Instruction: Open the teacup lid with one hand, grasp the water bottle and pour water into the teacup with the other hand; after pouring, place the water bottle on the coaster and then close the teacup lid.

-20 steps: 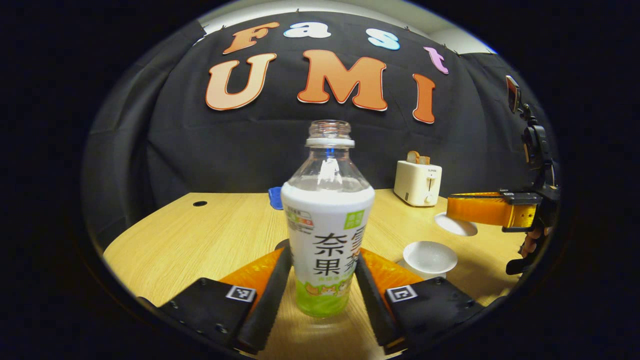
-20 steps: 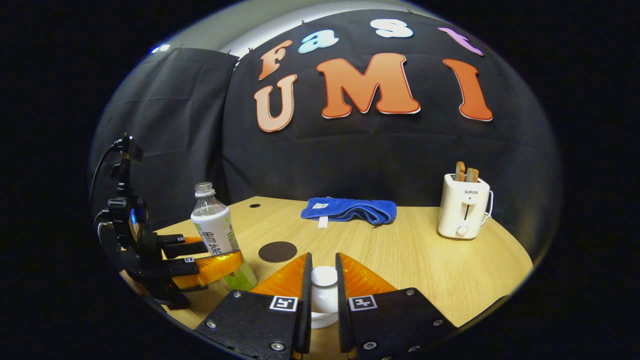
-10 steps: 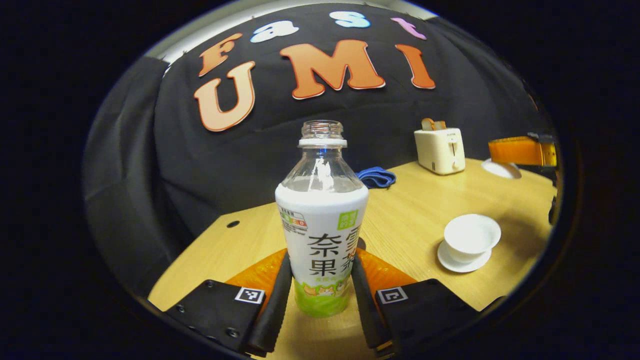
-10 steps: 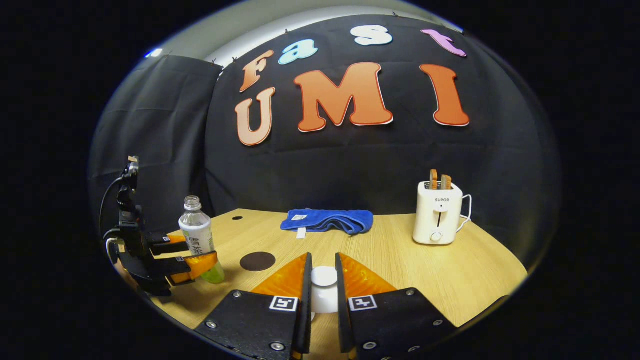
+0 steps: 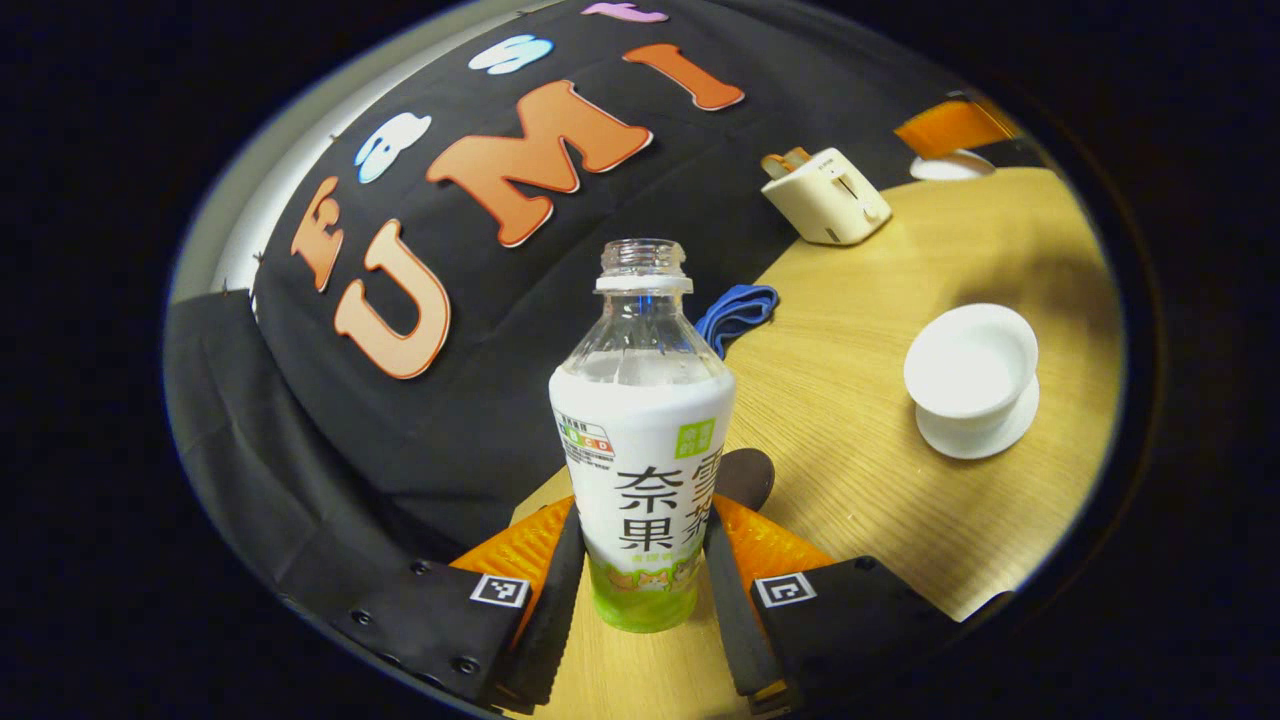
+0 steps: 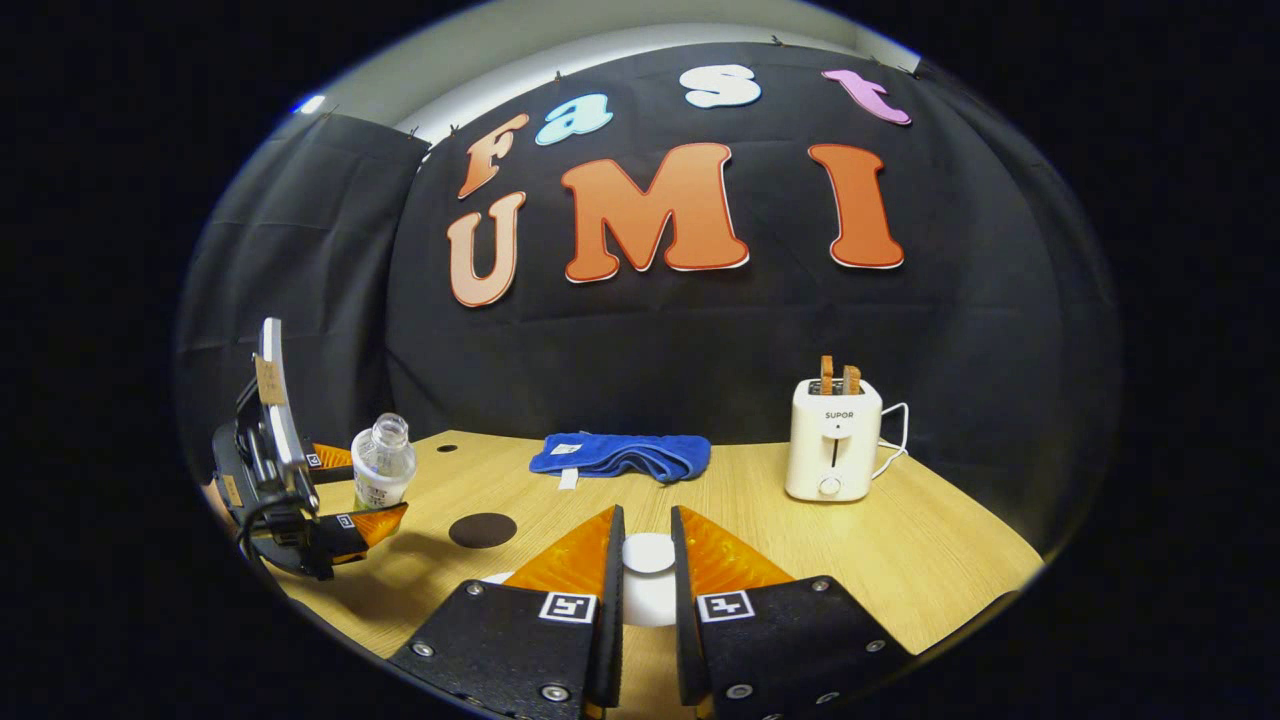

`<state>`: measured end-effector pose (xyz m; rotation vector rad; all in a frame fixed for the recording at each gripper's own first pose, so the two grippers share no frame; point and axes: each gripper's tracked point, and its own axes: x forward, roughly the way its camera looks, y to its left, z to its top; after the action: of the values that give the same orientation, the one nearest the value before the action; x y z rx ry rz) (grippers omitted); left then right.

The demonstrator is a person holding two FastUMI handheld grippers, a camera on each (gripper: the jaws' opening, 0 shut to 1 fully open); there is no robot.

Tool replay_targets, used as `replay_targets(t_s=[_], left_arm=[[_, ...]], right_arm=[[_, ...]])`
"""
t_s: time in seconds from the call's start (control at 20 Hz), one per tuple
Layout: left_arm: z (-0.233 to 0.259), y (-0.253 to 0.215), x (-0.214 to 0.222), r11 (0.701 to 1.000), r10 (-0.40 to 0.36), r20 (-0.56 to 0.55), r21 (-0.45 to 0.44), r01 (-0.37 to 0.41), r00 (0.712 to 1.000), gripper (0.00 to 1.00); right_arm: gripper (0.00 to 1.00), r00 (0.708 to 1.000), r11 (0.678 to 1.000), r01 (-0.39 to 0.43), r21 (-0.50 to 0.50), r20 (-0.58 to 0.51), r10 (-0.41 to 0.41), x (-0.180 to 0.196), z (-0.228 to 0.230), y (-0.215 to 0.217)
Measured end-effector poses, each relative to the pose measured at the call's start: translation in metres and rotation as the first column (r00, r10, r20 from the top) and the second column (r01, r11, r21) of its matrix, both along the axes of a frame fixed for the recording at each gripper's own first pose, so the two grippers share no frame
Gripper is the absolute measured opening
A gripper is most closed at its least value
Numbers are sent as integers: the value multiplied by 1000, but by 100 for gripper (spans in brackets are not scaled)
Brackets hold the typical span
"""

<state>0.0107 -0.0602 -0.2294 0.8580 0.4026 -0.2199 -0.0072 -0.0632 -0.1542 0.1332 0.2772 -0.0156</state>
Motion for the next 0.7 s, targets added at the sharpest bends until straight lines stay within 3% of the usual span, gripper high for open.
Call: replay_targets(t_s=[0.25, 0.7], left_arm=[[-2, -4, -3, 979, -98, 9, 183, 94, 995, 64], [6, -23, 1, 860, -283, 6, 444, 251, 959, 63]], right_arm=[[23, 999, 999, 42, 4, -3, -42, -6, -4, -23], [23, 996, 996, 84, -7, -10, -84, -13, -7, -47]])
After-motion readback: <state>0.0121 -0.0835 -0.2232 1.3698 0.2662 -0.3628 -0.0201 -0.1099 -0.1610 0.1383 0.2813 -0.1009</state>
